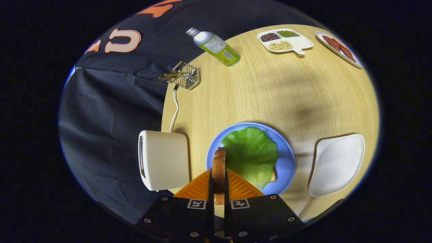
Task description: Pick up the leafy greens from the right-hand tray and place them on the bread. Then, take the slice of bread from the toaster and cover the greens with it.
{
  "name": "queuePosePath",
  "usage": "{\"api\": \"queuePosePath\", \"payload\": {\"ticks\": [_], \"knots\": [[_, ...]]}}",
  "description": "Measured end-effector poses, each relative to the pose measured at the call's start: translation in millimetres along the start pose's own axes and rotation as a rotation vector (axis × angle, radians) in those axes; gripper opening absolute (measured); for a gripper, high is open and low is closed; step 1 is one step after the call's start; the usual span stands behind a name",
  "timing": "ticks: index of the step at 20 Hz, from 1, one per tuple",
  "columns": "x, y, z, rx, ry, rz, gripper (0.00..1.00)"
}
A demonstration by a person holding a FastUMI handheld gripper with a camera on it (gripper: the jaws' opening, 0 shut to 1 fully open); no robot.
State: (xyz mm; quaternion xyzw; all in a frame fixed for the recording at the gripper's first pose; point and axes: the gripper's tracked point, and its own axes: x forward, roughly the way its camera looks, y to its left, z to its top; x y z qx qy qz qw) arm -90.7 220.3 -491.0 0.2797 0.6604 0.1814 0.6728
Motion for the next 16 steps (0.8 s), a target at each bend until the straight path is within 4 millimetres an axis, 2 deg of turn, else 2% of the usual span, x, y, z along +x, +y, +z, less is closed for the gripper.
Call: {"api": "queuePosePath", "payload": {"ticks": [2, 4, 5, 6, 7, 8, 9, 12, 16], "knots": [[2.6, -23.5, 11.2, -0.021, -0.05, -0.058, 0.12], [5.5, -50.6, 15.1, -0.073, -0.079, -0.155, 0.23], [3.6, -55.7, 14.5, -0.098, -0.087, -0.176, 0.36], [0.0, -51.1, 16.1, -0.121, -0.108, -0.169, 0.4], [-5.5, -43.9, 22.0, -0.143, -0.149, -0.156, 0.51], [-14.2, -34.3, 27.8, -0.166, -0.191, -0.14, 0.55], [-25.0, -25.7, 36.4, -0.194, -0.239, -0.135, 0.63], [-73.9, -6.9, 69.9, -0.315, -0.427, -0.177, 0.75], [-164.0, 26.8, 107.2, -0.427, -0.712, -0.231, 0.86]]}}
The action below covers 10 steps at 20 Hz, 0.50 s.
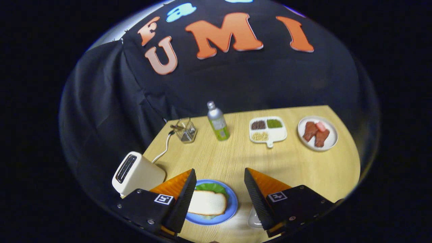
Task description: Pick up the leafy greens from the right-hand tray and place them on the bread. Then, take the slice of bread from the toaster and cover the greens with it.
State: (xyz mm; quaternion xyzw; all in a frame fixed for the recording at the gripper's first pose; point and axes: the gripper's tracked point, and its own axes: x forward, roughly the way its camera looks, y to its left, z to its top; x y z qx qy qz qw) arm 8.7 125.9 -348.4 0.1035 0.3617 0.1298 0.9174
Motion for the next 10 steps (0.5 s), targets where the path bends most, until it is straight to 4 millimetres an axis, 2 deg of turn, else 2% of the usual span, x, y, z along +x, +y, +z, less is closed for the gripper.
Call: {"api": "queuePosePath", "payload": {"ticks": [3, 5, 7, 10], "knots": [[-48.3, -11.2, 78.8, -0.082, -0.257, -0.076, 0.92], [-83.6, -17.2, 120.7, -0.124, -0.405, -0.133, 0.94], [-122.4, -24.6, 144.4, -0.138, -0.494, -0.179, 0.94], [-155.0, -25.9, 167.5, -0.131, -0.58, -0.201, 0.94]]}}
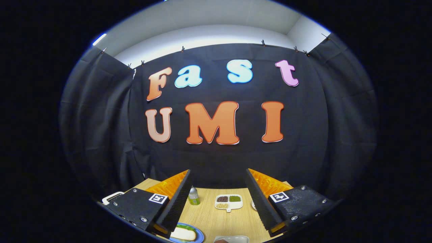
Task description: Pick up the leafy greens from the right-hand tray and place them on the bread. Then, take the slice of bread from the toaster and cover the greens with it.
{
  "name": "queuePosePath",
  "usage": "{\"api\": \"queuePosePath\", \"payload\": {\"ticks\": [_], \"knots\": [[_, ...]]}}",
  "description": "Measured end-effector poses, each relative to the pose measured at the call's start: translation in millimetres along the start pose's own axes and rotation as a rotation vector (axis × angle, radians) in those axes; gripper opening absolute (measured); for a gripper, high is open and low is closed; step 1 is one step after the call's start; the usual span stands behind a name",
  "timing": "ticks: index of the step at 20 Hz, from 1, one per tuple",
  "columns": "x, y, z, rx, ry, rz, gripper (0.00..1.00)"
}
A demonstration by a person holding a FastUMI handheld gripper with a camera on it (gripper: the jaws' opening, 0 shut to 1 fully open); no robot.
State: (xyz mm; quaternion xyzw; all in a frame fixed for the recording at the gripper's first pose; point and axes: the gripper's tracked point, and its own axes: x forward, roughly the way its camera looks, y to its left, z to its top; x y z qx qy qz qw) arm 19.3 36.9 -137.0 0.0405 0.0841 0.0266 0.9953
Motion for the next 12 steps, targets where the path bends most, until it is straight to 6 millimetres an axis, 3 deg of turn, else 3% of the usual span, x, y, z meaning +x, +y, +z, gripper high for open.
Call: {"api": "queuePosePath", "payload": {"ticks": [4, 12], "knots": [[-11.9, -22.5, 18.9, -0.005, -0.029, -0.057, 0.94], [-25.1, -44.1, 30.5, 0.013, -0.045, -0.106, 0.97]]}}
